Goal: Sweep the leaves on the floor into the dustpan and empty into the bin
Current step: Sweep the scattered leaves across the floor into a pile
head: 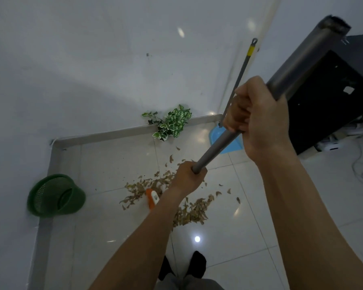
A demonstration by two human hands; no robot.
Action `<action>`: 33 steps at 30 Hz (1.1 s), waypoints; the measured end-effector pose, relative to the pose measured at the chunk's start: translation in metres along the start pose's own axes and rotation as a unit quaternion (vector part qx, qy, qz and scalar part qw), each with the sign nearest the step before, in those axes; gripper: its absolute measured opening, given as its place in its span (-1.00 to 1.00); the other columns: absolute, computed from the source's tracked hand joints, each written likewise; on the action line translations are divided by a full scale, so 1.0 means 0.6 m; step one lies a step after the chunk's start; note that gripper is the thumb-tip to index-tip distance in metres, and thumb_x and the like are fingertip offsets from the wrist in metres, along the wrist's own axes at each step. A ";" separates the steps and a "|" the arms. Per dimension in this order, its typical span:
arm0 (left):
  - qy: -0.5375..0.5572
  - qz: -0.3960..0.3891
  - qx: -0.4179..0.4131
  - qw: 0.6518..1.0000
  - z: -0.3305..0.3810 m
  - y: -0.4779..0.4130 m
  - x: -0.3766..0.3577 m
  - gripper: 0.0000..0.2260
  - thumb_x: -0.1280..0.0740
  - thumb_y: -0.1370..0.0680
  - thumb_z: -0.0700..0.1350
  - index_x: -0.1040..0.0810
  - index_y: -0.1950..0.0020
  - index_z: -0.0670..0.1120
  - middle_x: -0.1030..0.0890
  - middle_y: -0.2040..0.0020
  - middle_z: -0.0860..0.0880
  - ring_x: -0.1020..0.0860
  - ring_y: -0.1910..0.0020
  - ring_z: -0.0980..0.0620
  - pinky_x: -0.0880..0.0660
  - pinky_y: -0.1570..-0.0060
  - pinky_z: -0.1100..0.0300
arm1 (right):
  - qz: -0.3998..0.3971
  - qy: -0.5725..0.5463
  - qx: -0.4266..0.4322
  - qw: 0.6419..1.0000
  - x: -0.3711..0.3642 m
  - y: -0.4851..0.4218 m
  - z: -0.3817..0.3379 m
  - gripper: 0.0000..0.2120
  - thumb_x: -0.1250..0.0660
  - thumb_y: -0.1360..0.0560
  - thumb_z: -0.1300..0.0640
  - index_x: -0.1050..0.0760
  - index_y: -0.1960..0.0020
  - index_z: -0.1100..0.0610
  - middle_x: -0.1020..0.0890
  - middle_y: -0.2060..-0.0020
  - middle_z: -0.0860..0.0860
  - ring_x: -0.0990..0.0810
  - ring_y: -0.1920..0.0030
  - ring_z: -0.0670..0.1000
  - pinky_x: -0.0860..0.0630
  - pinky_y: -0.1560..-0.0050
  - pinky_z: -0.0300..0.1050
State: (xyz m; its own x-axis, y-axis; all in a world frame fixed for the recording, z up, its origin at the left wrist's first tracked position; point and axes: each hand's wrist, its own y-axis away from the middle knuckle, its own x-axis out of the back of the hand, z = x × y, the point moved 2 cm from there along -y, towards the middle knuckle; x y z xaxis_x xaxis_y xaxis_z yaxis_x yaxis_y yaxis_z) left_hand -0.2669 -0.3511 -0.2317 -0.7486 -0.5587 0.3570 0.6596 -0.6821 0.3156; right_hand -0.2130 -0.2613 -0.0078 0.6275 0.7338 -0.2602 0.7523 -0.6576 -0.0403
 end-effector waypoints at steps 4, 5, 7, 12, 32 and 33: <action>-0.020 0.000 -0.004 1.000 -0.011 0.001 0.019 -0.66 -0.27 -0.53 -0.12 -0.26 0.41 -0.06 -0.27 0.52 0.00 -0.21 0.56 0.06 -0.22 0.46 0.19 | 0.029 -0.055 -0.015 0.998 0.018 -0.014 0.001 -0.57 -0.17 -0.45 0.29 -0.23 0.55 0.03 -0.14 0.60 -0.03 -0.08 0.54 -0.03 -0.15 0.47 -0.16; -0.031 0.001 0.001 1.000 -0.020 0.001 0.028 -0.67 -0.27 -0.53 -0.13 -0.27 0.41 -0.06 -0.29 0.51 -0.01 -0.23 0.55 0.05 -0.24 0.46 0.20 | 0.039 -0.065 -0.023 0.997 0.018 -0.016 0.011 -0.57 -0.17 -0.45 0.29 -0.23 0.55 0.03 -0.13 0.60 -0.03 -0.07 0.54 -0.02 -0.14 0.46 -0.15; -0.059 0.009 0.004 0.998 -0.043 -0.001 0.052 -0.64 -0.29 -0.53 -0.15 -0.25 0.44 -0.04 -0.29 0.52 0.00 -0.24 0.57 0.09 -0.25 0.50 0.26 | 0.056 -0.079 -0.033 0.995 0.010 -0.018 0.036 -0.61 -0.17 -0.45 0.28 -0.22 0.52 0.04 -0.13 0.60 -0.04 -0.07 0.55 -0.02 -0.15 0.47 -0.16; -0.139 0.000 0.016 0.990 -0.117 -0.009 0.132 -0.60 -0.31 -0.53 -0.17 -0.22 0.45 -0.04 -0.27 0.53 -0.01 -0.23 0.54 0.06 -0.20 0.45 0.27 | 0.058 -0.110 -0.039 0.991 -0.036 -0.010 0.125 -0.66 -0.18 -0.43 0.27 -0.23 0.48 0.06 -0.20 0.62 -0.07 -0.13 0.59 -0.05 -0.18 0.50 -0.22; -0.110 -0.165 0.010 0.980 -0.086 -0.102 0.156 -0.66 -0.21 -0.54 -0.17 -0.23 0.42 -0.04 -0.28 0.49 0.02 -0.21 0.49 0.11 -0.17 0.44 0.27 | 0.218 -0.001 0.033 0.975 -0.143 -0.052 0.104 -0.56 -0.17 -0.47 0.26 -0.28 0.55 -0.01 -0.24 0.63 -0.10 -0.16 0.57 -0.08 -0.19 0.47 -0.18; -0.092 -0.180 0.003 0.979 -0.073 -0.103 0.150 -0.67 -0.21 -0.54 -0.16 -0.23 0.41 -0.06 -0.27 0.49 0.01 -0.20 0.50 0.10 -0.17 0.44 0.25 | 0.229 0.002 0.044 0.973 -0.144 -0.055 0.094 -0.56 -0.16 -0.49 0.27 -0.27 0.53 0.00 -0.23 0.63 -0.10 -0.16 0.57 -0.08 -0.18 0.47 -0.18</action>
State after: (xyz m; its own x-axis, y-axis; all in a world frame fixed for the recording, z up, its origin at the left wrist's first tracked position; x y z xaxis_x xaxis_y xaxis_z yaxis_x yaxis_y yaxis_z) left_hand -0.3779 -0.3798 -0.2578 -0.9078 -0.1877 0.3749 0.3565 -0.8162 0.4546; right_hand -0.3030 -0.3125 -0.0384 0.8932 0.3615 -0.2673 0.3743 -0.9273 -0.0035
